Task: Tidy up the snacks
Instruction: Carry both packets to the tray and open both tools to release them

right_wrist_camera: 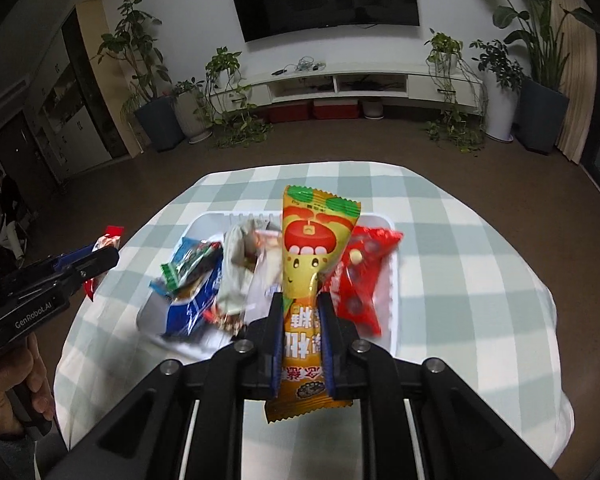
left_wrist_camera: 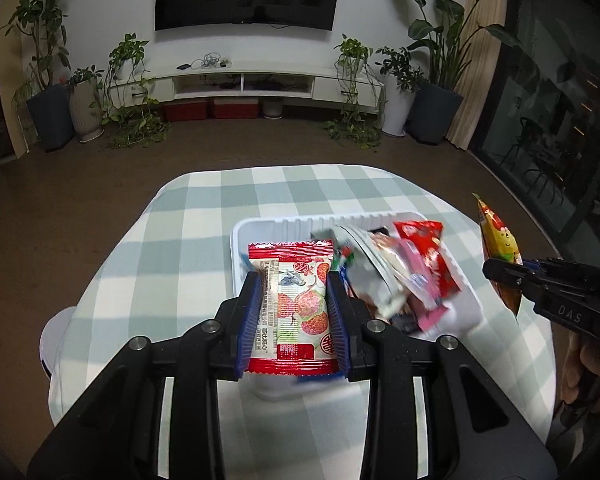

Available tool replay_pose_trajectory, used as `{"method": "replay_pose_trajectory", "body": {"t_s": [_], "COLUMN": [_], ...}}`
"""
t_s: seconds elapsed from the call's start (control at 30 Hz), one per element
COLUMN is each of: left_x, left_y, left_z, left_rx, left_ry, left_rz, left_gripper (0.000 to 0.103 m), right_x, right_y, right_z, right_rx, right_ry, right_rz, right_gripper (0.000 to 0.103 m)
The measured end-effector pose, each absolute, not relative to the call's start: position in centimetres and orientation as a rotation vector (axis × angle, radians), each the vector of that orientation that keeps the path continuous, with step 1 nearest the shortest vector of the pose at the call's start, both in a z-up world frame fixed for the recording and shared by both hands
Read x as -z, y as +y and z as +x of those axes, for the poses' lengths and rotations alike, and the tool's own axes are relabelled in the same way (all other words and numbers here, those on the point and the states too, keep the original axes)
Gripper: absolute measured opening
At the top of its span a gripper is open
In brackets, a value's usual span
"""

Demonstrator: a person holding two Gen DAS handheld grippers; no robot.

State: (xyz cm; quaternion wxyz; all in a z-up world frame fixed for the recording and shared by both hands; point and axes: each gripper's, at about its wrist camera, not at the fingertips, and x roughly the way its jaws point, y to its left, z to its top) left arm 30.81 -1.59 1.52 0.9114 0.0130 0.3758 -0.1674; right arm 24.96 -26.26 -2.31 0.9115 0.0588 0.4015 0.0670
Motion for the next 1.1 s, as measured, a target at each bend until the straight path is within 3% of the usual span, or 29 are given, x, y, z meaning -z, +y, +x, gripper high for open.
{"method": "replay_pose_trajectory", "body": {"t_s": [0.33,0.83,1.03,1.1], "left_x": [3.4,7.6,6.4,6.1], "left_y": [-4.6,-5.7,-4.9,-4.7], "left_z": [37.6,39.6,39.4,39.2], "left_rx": [0.345,0.323,0.289,0.289], "left_ry": [0.855,0.869,0.865,0.858], "left_rz": [0.057,0.072,0.049,0.051], "left_gripper": [0.030,0.033,0.053,0.053], "right_x": [6.2,9.3,8.4,8.1], "right_y": [-25.0,-24.9,-24.4,-24.2], "right_z": [32.0,33.0,32.6,32.4], "right_rx": [-0.120,-0.128,-0.117,-0.113], "right_ry": [0.919,0.966,0.949,0.939], "right_rz": [0.053,0.056,0.032,0.023], "right_gripper": [0.016,0.018,0.027,0.031]}}
